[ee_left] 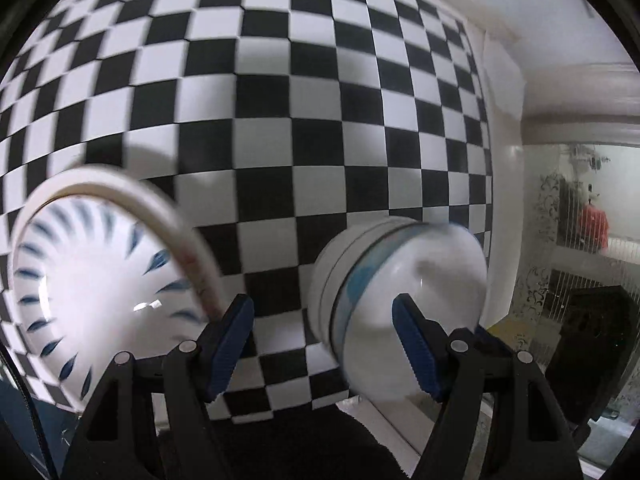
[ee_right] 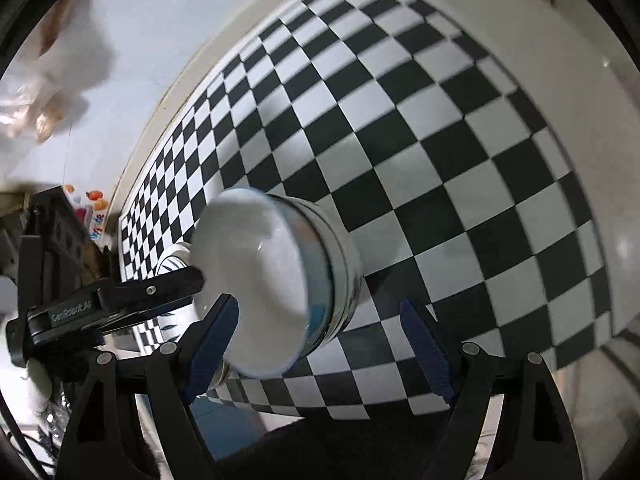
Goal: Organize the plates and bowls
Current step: 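Grip the rims of the stacked bowls with the right tool and lift them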
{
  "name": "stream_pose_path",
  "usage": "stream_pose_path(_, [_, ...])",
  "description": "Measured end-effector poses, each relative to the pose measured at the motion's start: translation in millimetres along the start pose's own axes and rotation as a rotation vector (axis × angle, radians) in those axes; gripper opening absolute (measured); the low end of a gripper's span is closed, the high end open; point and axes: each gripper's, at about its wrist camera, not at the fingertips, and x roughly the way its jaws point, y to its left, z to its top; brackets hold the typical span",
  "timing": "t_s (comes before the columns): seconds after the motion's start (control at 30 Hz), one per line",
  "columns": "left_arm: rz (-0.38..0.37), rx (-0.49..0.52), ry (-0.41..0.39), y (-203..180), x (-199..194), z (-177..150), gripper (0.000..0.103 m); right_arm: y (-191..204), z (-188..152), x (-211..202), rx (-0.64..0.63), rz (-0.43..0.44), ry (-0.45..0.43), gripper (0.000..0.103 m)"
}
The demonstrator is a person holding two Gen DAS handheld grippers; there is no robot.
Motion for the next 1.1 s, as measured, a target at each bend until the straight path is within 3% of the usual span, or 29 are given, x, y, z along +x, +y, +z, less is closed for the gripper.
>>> stream_pose_path(0.27, [-0.072, -0.032, 0.099, 5, 40, 24, 0.068, -21, 14, 41, 0.041, 0.113, 0.04, 0.083])
stream_pose_path(0.47, [-0.097, -0.034, 0.114, 1, 51, 33, 0.068, -29, 21, 60, 0.071, 0.165, 0.074, 0.074])
stream_pose_path(0.63, [-0.112, -0.016, 0.131, -3, 57, 36, 0.056, -34, 26, 77, 0.074, 0.17, 0.104, 0.066])
stream_pose_path(0.8, [-0.122, -0.007, 0.109, -5, 58, 34, 0.054, -48, 27, 92, 0.074, 0.188, 0.132, 0.056])
stream_pose_path(1.1, [-0.082, 0.052, 0.049, -11, 54, 24, 0.052, -35, 13, 93, 0.019, 0.168, 0.079, 0.056])
